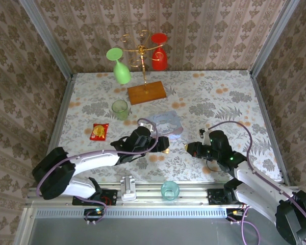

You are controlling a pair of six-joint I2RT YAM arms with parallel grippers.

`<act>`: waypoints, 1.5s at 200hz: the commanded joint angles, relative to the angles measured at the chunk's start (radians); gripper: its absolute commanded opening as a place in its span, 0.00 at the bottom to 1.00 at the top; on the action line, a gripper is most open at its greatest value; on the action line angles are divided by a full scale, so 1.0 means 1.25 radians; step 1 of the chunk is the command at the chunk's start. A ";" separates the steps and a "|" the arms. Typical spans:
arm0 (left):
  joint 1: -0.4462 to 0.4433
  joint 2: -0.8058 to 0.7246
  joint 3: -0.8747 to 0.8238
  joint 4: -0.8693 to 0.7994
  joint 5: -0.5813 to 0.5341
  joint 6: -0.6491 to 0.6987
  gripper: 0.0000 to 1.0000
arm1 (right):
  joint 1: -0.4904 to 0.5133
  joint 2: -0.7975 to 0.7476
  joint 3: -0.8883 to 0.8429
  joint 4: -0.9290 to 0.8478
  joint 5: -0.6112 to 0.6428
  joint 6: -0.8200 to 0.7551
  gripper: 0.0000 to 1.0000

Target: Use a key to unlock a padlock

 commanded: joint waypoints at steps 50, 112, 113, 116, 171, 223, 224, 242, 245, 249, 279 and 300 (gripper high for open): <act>-0.007 0.104 0.046 0.007 -0.089 0.069 0.75 | -0.005 -0.005 -0.025 0.031 -0.005 -0.010 0.00; 0.029 0.122 0.009 0.078 -0.079 0.080 0.63 | -0.005 0.009 -0.020 0.042 -0.009 -0.011 0.00; 0.029 0.124 0.008 0.078 -0.078 0.080 0.63 | -0.005 0.008 -0.021 0.042 -0.009 -0.010 0.00; 0.029 0.128 0.009 0.087 -0.073 0.079 0.62 | -0.005 0.007 -0.021 0.043 -0.008 -0.009 0.00; 0.009 0.218 0.001 0.210 -0.064 0.021 0.59 | -0.005 -0.002 -0.038 0.056 -0.002 0.003 0.00; 0.004 0.261 -0.043 0.319 -0.071 -0.003 0.51 | -0.004 0.003 -0.044 0.073 0.005 0.005 0.00; 0.005 0.263 -0.044 0.322 -0.071 -0.004 0.51 | -0.004 0.004 -0.044 0.074 0.004 0.006 0.00; 0.009 0.276 -0.040 0.331 -0.055 -0.014 0.49 | -0.004 0.009 -0.045 0.079 0.002 0.008 0.00; 0.009 0.274 -0.040 0.332 -0.057 -0.012 0.49 | -0.004 0.010 -0.045 0.082 0.002 0.008 0.00; 0.007 0.272 -0.038 0.328 -0.059 -0.010 0.49 | -0.004 0.010 -0.048 0.085 0.002 0.010 0.00; 0.008 0.278 -0.031 0.320 -0.063 0.003 0.46 | -0.004 0.018 -0.055 0.100 0.007 0.014 0.00; 0.018 0.315 -0.035 0.366 -0.039 -0.021 0.44 | -0.004 0.022 -0.056 0.106 0.007 0.016 0.00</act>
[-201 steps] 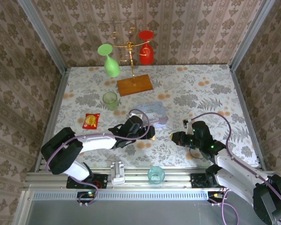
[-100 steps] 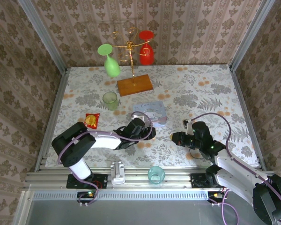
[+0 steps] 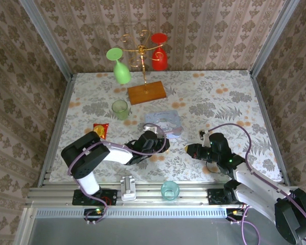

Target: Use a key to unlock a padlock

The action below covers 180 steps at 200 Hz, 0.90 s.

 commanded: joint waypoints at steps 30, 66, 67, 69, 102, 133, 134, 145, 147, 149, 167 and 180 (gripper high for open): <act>0.012 0.054 -0.013 0.067 0.021 -0.051 0.35 | -0.003 0.006 -0.024 0.039 0.014 0.021 0.00; 0.011 0.033 -0.022 0.047 0.008 -0.046 0.25 | -0.003 0.014 -0.026 0.049 0.014 0.025 0.00; 0.011 0.033 -0.022 0.047 0.009 -0.046 0.25 | -0.003 0.015 -0.026 0.049 0.013 0.025 0.00; 0.011 0.033 -0.022 0.046 0.009 -0.046 0.25 | -0.003 0.015 -0.026 0.049 0.013 0.024 0.00; 0.010 0.031 -0.021 0.044 0.009 -0.048 0.18 | -0.002 0.025 -0.025 0.061 0.015 0.028 0.00; 0.010 0.020 -0.014 0.025 0.008 -0.044 0.29 | 0.000 0.036 -0.025 0.073 0.012 0.032 0.00; 0.010 0.020 -0.014 0.024 0.007 -0.044 0.30 | 0.000 0.036 -0.024 0.074 0.012 0.032 0.00; 0.010 0.011 -0.018 0.023 0.001 -0.045 0.30 | 0.001 0.040 -0.024 0.072 0.012 0.030 0.00; 0.010 0.009 -0.019 0.022 0.001 -0.045 0.30 | 0.001 0.039 -0.024 0.072 0.012 0.030 0.00; 0.010 0.008 -0.020 0.022 -0.001 -0.046 0.30 | 0.001 0.039 -0.024 0.072 0.012 0.030 0.00; 0.008 -0.016 -0.032 0.015 -0.023 -0.048 0.31 | 0.004 0.040 -0.024 0.073 0.013 0.030 0.00; 0.009 -0.027 -0.033 0.006 -0.026 -0.040 0.31 | 0.004 0.041 -0.027 0.074 0.016 0.031 0.00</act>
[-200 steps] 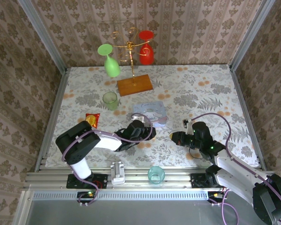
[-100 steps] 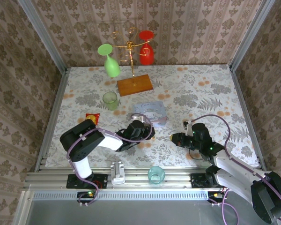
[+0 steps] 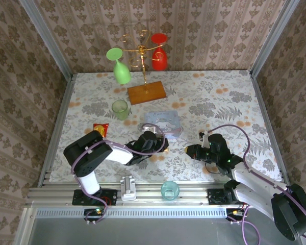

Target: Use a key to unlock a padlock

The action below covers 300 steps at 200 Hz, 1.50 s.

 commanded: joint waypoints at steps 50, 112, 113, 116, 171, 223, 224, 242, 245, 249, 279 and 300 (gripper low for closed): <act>-0.001 -0.002 -0.023 0.009 -0.010 -0.019 0.21 | 0.007 0.013 -0.005 0.033 0.014 0.010 0.00; -0.012 -0.064 -0.034 -0.056 -0.056 -0.003 0.30 | 0.009 0.017 -0.007 0.040 0.019 0.011 0.00; -0.012 -0.064 -0.034 -0.055 -0.056 -0.004 0.30 | 0.009 0.017 -0.007 0.040 0.019 0.011 0.00; -0.011 -0.063 -0.036 -0.052 -0.056 -0.007 0.30 | 0.009 0.018 -0.007 0.041 0.019 0.010 0.00; -0.014 -0.049 -0.049 -0.005 -0.055 -0.021 0.23 | 0.014 0.046 -0.001 0.059 0.016 0.010 0.00; -0.014 -0.067 -0.053 -0.015 -0.057 -0.024 0.26 | 0.016 0.058 0.004 0.061 0.016 0.005 0.00; -0.012 -0.067 -0.052 -0.017 -0.057 -0.023 0.26 | 0.016 0.059 0.004 0.061 0.016 0.005 0.00; -0.009 -0.074 -0.054 -0.023 -0.062 -0.022 0.28 | 0.016 0.071 0.009 0.069 0.012 0.003 0.00; -0.009 -0.076 -0.054 -0.022 -0.062 -0.021 0.29 | 0.017 0.074 0.010 0.070 0.012 0.004 0.00; -0.009 -0.078 -0.056 -0.023 -0.065 -0.023 0.30 | 0.018 0.076 0.011 0.072 0.011 0.004 0.00; -0.009 -0.093 -0.071 -0.018 -0.078 -0.029 0.32 | 0.024 0.090 0.016 0.079 0.011 0.002 0.00; -0.008 -0.084 -0.066 -0.013 -0.068 -0.022 0.26 | 0.025 0.097 0.017 0.082 0.012 -0.001 0.00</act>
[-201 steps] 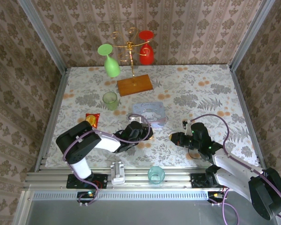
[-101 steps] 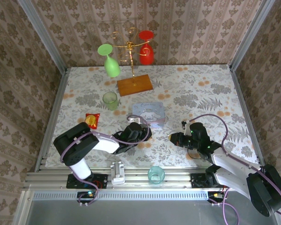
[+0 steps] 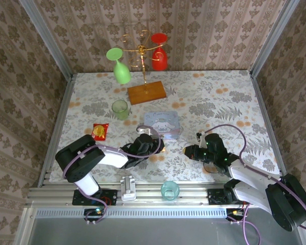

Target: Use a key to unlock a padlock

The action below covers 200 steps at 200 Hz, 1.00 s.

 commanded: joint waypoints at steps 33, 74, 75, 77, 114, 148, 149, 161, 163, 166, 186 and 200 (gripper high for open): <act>0.005 0.031 0.001 0.041 0.016 -0.007 0.23 | 0.008 0.009 0.013 0.025 0.014 0.000 0.00; 0.008 0.028 0.003 0.029 0.019 -0.004 0.23 | 0.008 -0.003 0.007 0.015 0.021 0.000 0.00; 0.007 0.028 0.003 0.028 0.019 -0.004 0.23 | 0.009 -0.003 0.007 0.015 0.021 0.000 0.00; 0.007 0.028 0.003 0.027 0.020 -0.003 0.24 | 0.008 -0.003 0.007 0.014 0.022 0.000 0.00; 0.007 0.047 0.005 0.044 0.034 -0.003 0.20 | 0.008 0.002 0.007 0.018 0.025 0.000 0.00; 0.009 0.057 0.014 0.062 0.045 0.003 0.19 | 0.008 0.001 0.006 0.014 0.027 -0.001 0.00; 0.009 0.057 0.014 0.061 0.046 0.003 0.19 | 0.008 0.001 0.006 0.015 0.026 -0.001 0.00; 0.009 0.053 0.019 0.046 0.046 0.007 0.18 | 0.009 0.002 0.005 0.014 0.027 -0.001 0.00; 0.010 0.052 0.021 0.042 0.046 0.007 0.17 | 0.008 0.001 0.004 0.014 0.026 0.001 0.00; 0.011 0.050 0.022 0.036 0.047 0.008 0.17 | 0.008 0.000 0.004 0.014 0.026 0.001 0.00; 0.016 0.047 0.027 0.030 0.060 0.013 0.12 | 0.009 -0.003 0.000 0.016 0.027 0.005 0.00; 0.019 0.049 0.030 0.042 0.076 0.008 0.06 | 0.012 -0.004 -0.005 0.022 0.026 0.014 0.00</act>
